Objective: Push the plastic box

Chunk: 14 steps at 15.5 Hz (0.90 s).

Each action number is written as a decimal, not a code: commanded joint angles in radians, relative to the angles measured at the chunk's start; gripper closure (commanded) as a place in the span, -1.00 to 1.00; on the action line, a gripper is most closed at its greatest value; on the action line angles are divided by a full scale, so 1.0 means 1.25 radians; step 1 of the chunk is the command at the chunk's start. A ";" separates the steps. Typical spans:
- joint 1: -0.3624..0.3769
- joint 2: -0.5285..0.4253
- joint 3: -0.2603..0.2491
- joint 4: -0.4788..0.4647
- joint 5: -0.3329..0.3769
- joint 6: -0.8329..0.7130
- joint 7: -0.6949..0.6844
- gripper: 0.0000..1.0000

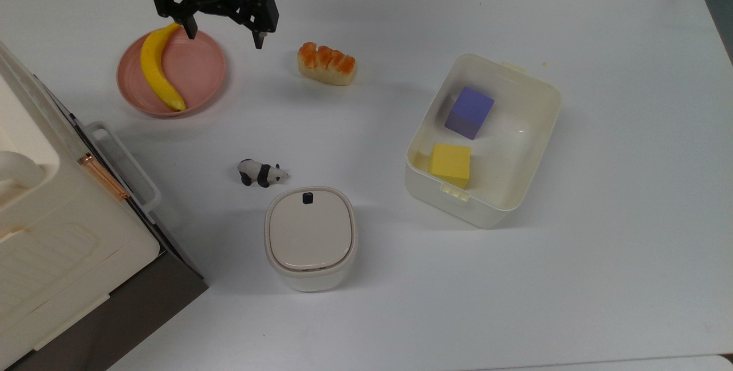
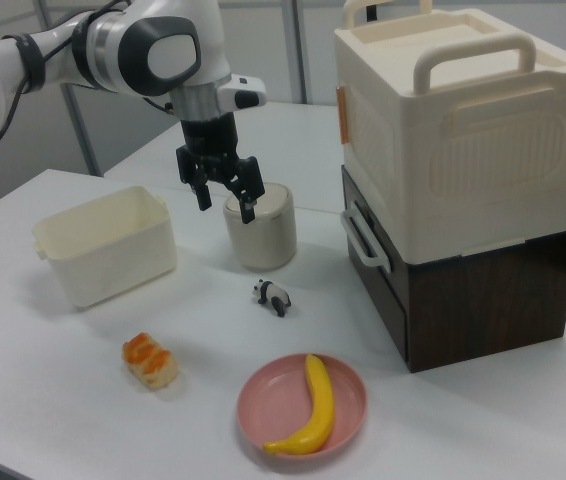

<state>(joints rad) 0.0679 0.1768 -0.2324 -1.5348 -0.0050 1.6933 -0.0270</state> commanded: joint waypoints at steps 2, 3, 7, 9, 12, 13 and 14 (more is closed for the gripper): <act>-0.004 -0.022 0.002 -0.013 0.003 -0.016 -0.016 -1.00; -0.004 -0.022 0.002 -0.013 0.003 -0.016 -0.016 -1.00; -0.004 -0.022 0.002 -0.013 0.003 -0.016 -0.016 -1.00; -0.004 -0.022 0.002 -0.013 0.003 -0.016 -0.016 -1.00; -0.002 -0.020 0.004 -0.014 0.003 -0.013 -0.016 -1.00; -0.002 -0.019 0.004 -0.014 0.003 -0.011 -0.015 -1.00; -0.003 -0.016 0.004 -0.013 0.003 -0.011 -0.016 -1.00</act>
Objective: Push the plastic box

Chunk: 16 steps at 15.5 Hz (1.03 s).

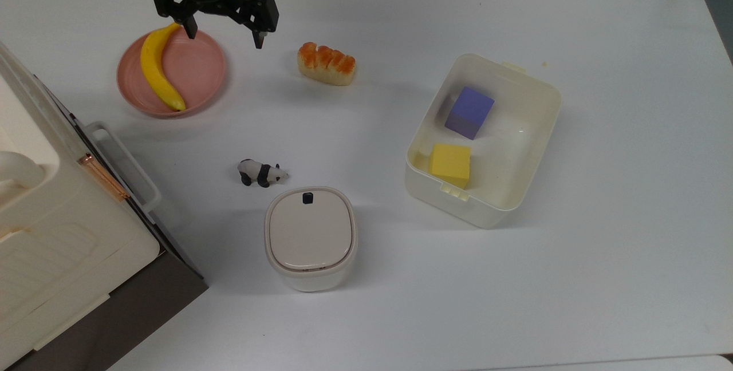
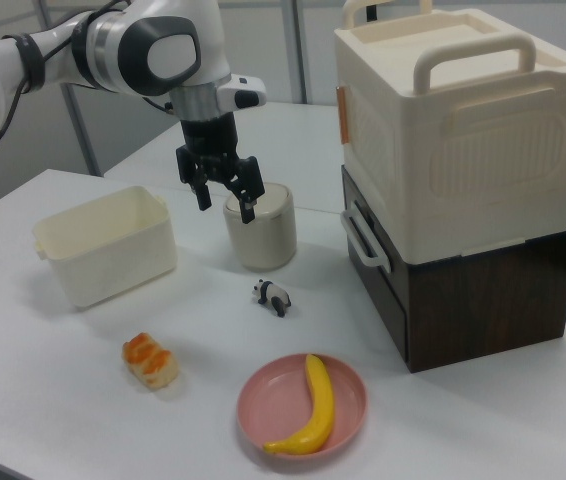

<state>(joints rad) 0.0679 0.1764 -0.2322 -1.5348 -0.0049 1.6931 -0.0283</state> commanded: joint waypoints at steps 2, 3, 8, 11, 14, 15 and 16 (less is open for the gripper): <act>0.000 -0.015 0.004 -0.013 0.004 -0.009 -0.015 -1.00; 0.001 -0.011 0.005 -0.013 0.004 -0.008 -0.017 -1.00; 0.002 -0.009 0.011 -0.015 0.003 -0.008 -0.026 -1.00; -0.002 -0.011 0.010 -0.012 0.008 -0.010 -0.026 -1.00; -0.003 -0.015 0.005 -0.010 0.013 -0.007 -0.026 -1.00; 0.000 -0.013 0.005 -0.010 0.014 -0.007 -0.026 -1.00; 0.002 -0.013 0.007 -0.010 0.014 -0.007 -0.026 -1.00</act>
<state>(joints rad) 0.0679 0.1801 -0.2220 -1.5356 -0.0032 1.6931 -0.0361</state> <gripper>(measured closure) 0.000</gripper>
